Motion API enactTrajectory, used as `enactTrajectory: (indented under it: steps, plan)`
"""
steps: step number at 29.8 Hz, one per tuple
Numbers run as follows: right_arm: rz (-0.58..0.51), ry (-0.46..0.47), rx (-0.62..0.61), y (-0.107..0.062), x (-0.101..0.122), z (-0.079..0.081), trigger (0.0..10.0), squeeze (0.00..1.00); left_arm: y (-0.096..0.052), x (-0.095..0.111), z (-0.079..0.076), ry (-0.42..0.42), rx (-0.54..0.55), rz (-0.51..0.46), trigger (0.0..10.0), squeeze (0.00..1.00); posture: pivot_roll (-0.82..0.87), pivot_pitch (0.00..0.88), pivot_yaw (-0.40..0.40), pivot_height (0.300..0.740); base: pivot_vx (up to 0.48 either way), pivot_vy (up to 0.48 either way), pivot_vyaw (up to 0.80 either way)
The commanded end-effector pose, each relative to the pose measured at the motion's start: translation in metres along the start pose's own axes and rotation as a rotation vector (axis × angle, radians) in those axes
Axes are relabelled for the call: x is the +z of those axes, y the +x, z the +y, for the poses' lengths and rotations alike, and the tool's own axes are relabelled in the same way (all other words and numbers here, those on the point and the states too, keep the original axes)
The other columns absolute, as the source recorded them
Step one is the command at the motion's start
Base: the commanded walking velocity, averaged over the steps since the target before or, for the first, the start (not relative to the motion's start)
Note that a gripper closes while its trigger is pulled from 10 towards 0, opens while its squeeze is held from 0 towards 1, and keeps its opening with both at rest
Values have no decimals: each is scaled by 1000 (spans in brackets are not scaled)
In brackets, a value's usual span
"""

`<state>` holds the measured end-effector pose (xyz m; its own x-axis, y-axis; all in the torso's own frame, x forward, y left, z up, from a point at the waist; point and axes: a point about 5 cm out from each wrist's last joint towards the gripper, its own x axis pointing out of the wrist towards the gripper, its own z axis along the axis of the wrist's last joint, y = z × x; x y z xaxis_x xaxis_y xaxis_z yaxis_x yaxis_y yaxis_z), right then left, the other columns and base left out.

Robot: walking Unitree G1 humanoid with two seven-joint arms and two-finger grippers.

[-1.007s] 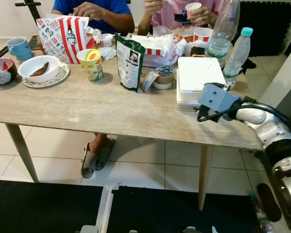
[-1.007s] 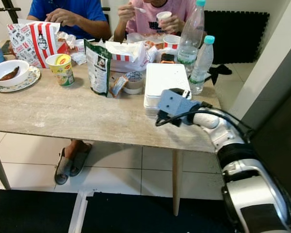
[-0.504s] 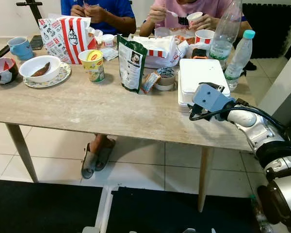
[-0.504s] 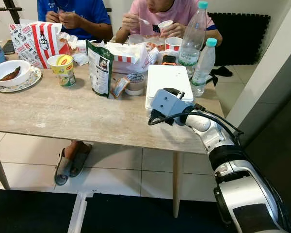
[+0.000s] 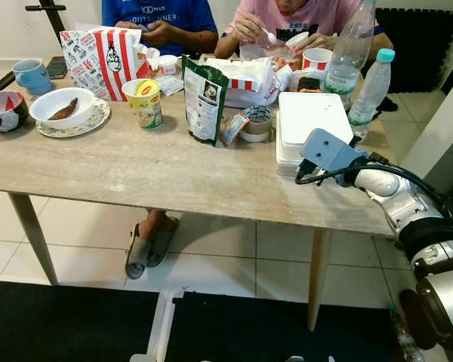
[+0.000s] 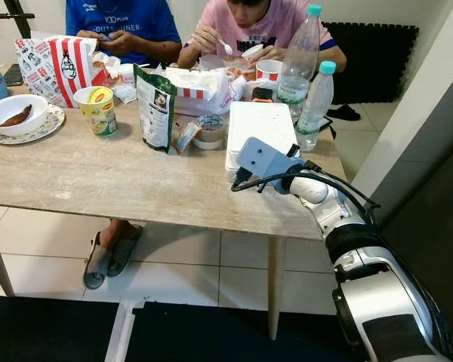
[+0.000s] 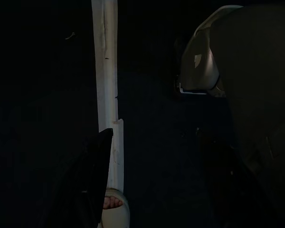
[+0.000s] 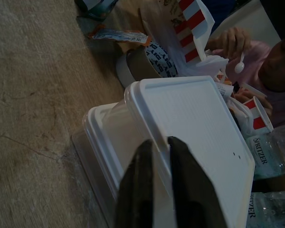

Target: Restocking fridge

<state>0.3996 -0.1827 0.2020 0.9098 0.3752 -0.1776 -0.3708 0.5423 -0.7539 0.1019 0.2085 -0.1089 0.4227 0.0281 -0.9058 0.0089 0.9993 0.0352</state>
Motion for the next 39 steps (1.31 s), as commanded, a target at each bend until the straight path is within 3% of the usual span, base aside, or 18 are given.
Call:
enactTrajectory:
  steps: [1, 7, 13, 15, 16, 17, 18, 19, 25, 30, 33, 38, 39]
  plan:
    - [6, -14, 4, -1, -2, 0, 0, 0, -1, -8, -1, 4, -2, 29, 10000, 0, 14, 89, -21, 740, 0, 0, 0]
    - [-26, -29, -35, -2, 5, -11, 0, 0, -3, -3, 15, -94, 67, -4, 10000, 0, 20, 78, -13, 740, 0, 0, 0]
    - [-64, -10, -50, -3, 10, -16, 0, 0, -4, -2, 23, -133, 94, -19, 10000, 0, 22, 76, -11, 740, 0, 0, 0]
    - [-108, 6, -73, -6, 16, -23, 0, 0, -7, 2, 38, -205, 147, -48, 10000, 0, 27, 72, -8, 740, 0, 0, 0]
    - [-127, 27, -67, -7, 17, -24, 2784, 0, -8, 3, 43, -214, 161, -53, 10000, 0, 26, 71, -8, 740, 0, 0, 0]
    - [-135, 36, -51, -7, 16, -22, 10000, 922, -8, 3, 46, -211, 165, -53, 10000, 0, 24, 71, -6, 740, 0, 0, 0]
    - [-140, 42, -39, -8, 16, -20, 10000, 922, -8, 3, 46, -205, 165, -50, 10000, 0, 24, 71, -6, 740, 0, 0, 0]
    - [-131, 33, -22, -7, 14, -15, 10000, 1000, -8, 1, 44, -196, 158, -43, 10000, 0, 22, 75, -5, 740, 0, 0, 0]
    - [-114, 22, 33, 0, 14, -1, 10000, 1000, -6, -5, 32, -169, 121, -12, 10000, 0, 21, 79, -8, 740, 0, 0, 0]
    - [-109, 15, 46, 3, 16, 0, 10000, 1000, -6, -7, 27, -164, 107, -4, 10000, 0, 26, 83, -13, 740, 0, 0, 0]
    - [-140, 14, 91, 10, 30, 2, 10000, 1000, -5, -13, 15, -147, 73, 13, 10000, 0, 39, 91, -26, 740, 0, 0, 0]
    - [-136, -22, 105, 15, 39, 0, 10000, 1000, -5, -18, 10, -137, 60, 26, 10000, 0, 43, 91, -29, 740, 0, 0, 0]
    - [-121, -45, 115, 16, 40, 0, 10000, 0, -6, -20, 10, -136, 60, 31, 10000, 0, 43, 91, -29, 740, 0, 0, 0]
